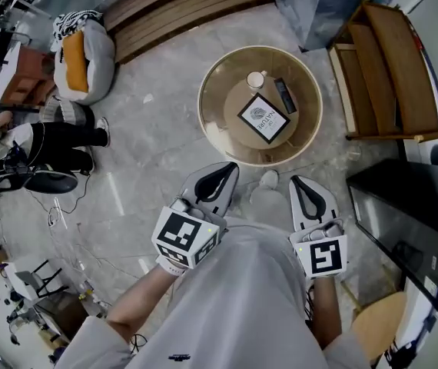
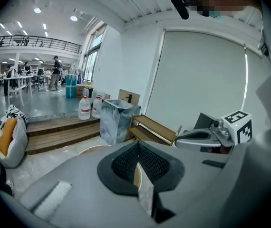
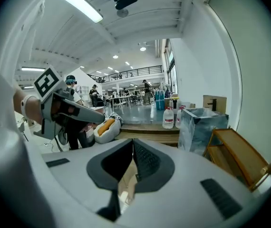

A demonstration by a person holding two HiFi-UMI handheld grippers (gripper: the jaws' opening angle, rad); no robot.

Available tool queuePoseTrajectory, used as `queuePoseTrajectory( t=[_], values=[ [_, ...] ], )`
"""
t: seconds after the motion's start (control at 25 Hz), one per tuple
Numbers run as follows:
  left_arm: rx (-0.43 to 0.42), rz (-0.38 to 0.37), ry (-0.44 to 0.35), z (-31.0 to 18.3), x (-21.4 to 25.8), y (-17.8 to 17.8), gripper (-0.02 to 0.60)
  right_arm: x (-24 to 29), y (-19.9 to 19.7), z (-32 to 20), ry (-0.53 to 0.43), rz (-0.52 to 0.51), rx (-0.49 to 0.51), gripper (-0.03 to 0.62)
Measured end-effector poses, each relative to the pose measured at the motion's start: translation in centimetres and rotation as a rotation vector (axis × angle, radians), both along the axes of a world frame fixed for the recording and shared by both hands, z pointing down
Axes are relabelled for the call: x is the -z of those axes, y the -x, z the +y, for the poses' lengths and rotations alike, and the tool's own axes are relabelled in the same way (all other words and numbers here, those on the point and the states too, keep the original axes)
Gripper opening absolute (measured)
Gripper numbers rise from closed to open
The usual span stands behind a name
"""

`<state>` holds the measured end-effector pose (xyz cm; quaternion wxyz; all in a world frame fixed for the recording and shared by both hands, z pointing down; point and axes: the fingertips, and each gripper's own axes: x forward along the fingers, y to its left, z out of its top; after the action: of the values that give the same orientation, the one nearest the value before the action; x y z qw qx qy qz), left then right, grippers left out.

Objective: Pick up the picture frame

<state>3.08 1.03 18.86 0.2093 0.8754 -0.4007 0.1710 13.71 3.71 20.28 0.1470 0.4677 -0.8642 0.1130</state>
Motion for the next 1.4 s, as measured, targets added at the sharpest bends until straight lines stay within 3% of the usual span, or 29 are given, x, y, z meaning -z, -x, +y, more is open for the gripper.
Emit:
queuePoseTrajectory(
  t=[0.12,0.32,0.72,1.4],
  values=[
    [0.005,-0.003,0.014,-1.2,-0.6,-0.7,0.003,-1.1,-0.9,-1.5,0.02,0.047,0.002,0.006],
    [-0.008,0.003,0.016,-3.1,-0.3,-1.0,0.003,-1.5,-1.6,-3.6,0.05,0.016,-0.047,0.006],
    [-0.028,-0.027,0.072,-5.4,-3.7,-1.7,0.003,-5.5,-1.3,-7.1,0.096,0.03,0.004,0.006],
    [0.019,-0.052,0.214,-8.1,-18.9,0.9,0.003,-21.0,4.5,-11.9,0.223,0.057,0.169,0.008]
  ],
)
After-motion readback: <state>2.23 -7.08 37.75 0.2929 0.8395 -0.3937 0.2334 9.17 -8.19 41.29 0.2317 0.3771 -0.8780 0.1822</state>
